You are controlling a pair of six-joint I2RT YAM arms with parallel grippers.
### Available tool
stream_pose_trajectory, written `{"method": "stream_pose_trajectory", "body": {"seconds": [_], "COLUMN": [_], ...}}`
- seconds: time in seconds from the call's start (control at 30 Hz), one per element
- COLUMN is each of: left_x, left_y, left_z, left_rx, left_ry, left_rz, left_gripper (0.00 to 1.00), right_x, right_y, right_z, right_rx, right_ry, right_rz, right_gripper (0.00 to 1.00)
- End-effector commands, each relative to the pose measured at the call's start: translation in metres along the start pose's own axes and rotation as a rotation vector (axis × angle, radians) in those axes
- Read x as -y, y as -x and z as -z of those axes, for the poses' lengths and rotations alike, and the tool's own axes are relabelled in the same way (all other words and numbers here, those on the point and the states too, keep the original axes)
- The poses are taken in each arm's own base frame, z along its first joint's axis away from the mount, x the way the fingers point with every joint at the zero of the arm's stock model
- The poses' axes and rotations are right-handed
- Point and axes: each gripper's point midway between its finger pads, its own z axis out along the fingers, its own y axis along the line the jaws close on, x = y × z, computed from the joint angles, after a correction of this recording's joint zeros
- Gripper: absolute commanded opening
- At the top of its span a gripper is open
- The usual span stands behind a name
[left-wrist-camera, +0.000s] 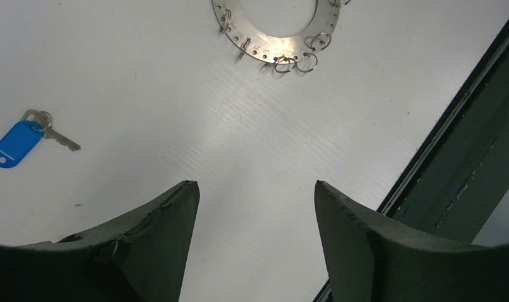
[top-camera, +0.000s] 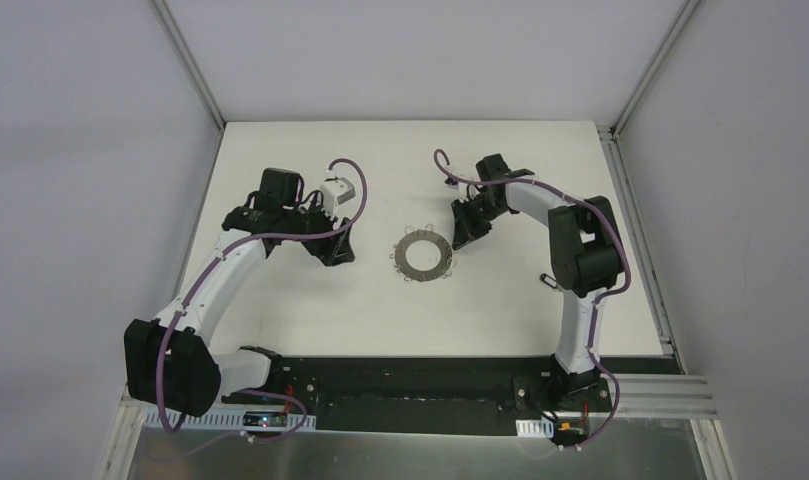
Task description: Put the keys on the keyring
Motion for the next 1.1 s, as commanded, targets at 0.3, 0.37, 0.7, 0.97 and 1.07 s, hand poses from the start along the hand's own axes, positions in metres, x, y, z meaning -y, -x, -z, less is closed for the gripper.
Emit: {"method": "stream_pose_trajectory", "body": {"seconds": [0.3, 0.37, 0.7, 0.97, 1.07], "left_x": [0.008, 0.011, 0.057, 0.088, 0.094], "left_y": [0.039, 0.045, 0.105, 0.176, 0.185], "left_z": [-0.001, -0.003, -0.017, -0.016, -0.021], "left_rx": [0.065, 0.075, 0.188, 0.343, 0.351], "left_ry": [-0.090, -0.113, -0.296, -0.414, -0.438], "left_rz": [-0.031, -0.041, -0.144, -0.129, -0.133], "left_gripper": [0.68, 0.68, 0.67, 0.60, 0.56], "right_x": [-0.045, -0.059, -0.129, -0.179, -0.189], "right_y": [0.049, 0.056, 0.080, 0.083, 0.082], "right_z": [0.054, 0.064, 0.124, 0.161, 0.169], "right_rx": [0.214, 0.264, 0.481, 0.596, 0.611], "right_ry": [0.153, 0.200, 0.368, 0.521, 0.565], "right_rz": [0.227, 0.264, 0.420, 0.440, 0.429], "right_gripper": [0.00, 0.00, 0.00, 0.00, 0.00]}}
